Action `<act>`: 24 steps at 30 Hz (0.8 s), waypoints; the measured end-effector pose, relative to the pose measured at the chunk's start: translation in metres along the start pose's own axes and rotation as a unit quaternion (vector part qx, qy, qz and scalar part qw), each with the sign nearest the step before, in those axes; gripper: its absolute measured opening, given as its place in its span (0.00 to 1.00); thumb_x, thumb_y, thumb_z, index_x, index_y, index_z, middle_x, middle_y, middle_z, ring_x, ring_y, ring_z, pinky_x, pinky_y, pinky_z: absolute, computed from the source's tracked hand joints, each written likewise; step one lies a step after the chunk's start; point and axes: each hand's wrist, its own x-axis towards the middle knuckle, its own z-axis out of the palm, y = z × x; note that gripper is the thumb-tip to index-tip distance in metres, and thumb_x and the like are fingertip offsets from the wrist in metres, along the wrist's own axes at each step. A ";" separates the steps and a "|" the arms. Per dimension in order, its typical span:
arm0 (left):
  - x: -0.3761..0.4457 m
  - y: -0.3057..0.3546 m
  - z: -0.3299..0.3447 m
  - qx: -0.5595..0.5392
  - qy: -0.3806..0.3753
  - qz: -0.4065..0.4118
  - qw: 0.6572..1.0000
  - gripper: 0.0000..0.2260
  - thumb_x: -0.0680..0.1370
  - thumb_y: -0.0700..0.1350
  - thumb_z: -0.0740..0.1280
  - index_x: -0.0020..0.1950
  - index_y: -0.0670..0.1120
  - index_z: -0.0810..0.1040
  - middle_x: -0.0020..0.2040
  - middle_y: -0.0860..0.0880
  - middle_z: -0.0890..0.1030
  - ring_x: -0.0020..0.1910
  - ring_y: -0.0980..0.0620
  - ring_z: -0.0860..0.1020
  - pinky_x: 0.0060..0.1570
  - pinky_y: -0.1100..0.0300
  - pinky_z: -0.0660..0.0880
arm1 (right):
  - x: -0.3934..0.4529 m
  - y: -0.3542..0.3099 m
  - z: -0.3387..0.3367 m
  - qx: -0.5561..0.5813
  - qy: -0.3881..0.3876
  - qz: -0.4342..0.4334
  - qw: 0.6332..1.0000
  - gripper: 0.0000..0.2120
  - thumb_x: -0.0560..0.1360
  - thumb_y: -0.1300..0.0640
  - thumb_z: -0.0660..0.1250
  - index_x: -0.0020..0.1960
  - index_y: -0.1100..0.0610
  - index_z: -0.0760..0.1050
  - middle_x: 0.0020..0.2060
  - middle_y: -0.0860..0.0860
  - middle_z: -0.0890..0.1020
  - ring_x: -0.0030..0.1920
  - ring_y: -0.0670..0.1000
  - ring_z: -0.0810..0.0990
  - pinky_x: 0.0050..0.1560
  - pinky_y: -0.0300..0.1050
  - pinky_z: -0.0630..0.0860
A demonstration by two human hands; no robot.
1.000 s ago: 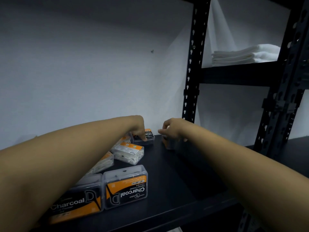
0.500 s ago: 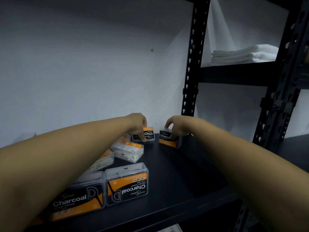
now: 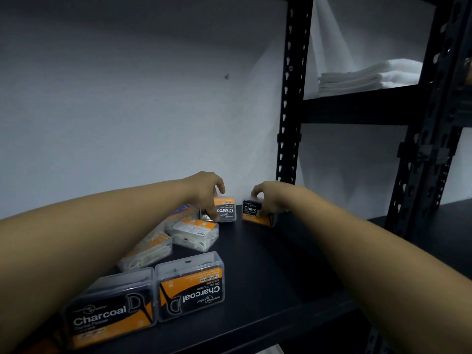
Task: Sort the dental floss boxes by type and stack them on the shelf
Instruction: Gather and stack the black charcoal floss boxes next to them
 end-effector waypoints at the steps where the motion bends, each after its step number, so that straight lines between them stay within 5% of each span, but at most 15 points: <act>1: -0.001 0.000 0.000 0.013 -0.008 -0.009 1.000 0.35 0.60 0.53 0.85 0.65 0.51 0.76 0.58 0.52 0.80 0.53 0.51 0.78 0.52 0.57 0.77 | 0.000 0.001 0.001 0.003 0.003 -0.001 1.000 0.29 0.75 0.51 0.76 0.74 0.46 0.71 0.67 0.53 0.77 0.56 0.54 0.76 0.48 0.45 0.72; 4: -0.004 -0.002 -0.003 0.035 -0.034 -0.049 0.998 0.31 0.62 0.57 0.83 0.62 0.49 0.79 0.57 0.51 0.81 0.53 0.50 0.80 0.55 0.55 0.78 | 0.001 0.004 0.004 0.010 0.010 -0.003 1.000 0.30 0.75 0.50 0.76 0.74 0.47 0.71 0.68 0.53 0.77 0.64 0.56 0.77 0.52 0.44 0.71; 9: -0.007 -0.006 -0.002 0.021 -0.055 -0.059 0.996 0.21 0.66 0.49 0.82 0.55 0.48 0.81 0.52 0.50 0.83 0.46 0.52 0.79 0.49 0.58 0.77 | 0.004 0.004 0.005 0.016 0.011 0.004 1.000 0.32 0.74 0.50 0.77 0.76 0.48 0.70 0.69 0.53 0.76 0.66 0.57 0.77 0.53 0.45 0.72; 16: -0.007 -0.007 -0.017 -0.076 0.010 -0.021 0.997 0.19 0.65 0.46 0.82 0.52 0.48 0.80 0.49 0.48 0.82 0.44 0.50 0.79 0.46 0.57 0.76 | 0.005 0.003 0.006 0.020 0.009 0.006 1.000 0.33 0.73 0.51 0.77 0.75 0.49 0.71 0.68 0.53 0.77 0.65 0.57 0.77 0.56 0.46 0.73; 21: -0.008 0.000 -0.021 -0.206 0.050 -0.006 0.977 0.22 0.66 0.41 0.82 0.56 0.45 0.78 0.48 0.44 0.79 0.42 0.48 0.78 0.48 0.47 0.81 | 0.007 0.004 0.007 0.013 0.005 0.006 1.000 0.33 0.74 0.50 0.77 0.76 0.48 0.70 0.68 0.53 0.77 0.64 0.57 0.77 0.58 0.48 0.76; 24: -0.005 0.005 -0.016 -0.145 0.028 0.015 0.989 0.20 0.66 0.44 0.82 0.56 0.49 0.82 0.49 0.47 0.81 0.43 0.49 0.79 0.48 0.54 0.79 | 0.007 0.004 0.007 0.005 0.008 0.000 1.000 0.28 0.74 0.51 0.76 0.72 0.50 0.75 0.65 0.54 0.79 0.62 0.57 0.79 0.59 0.49 0.78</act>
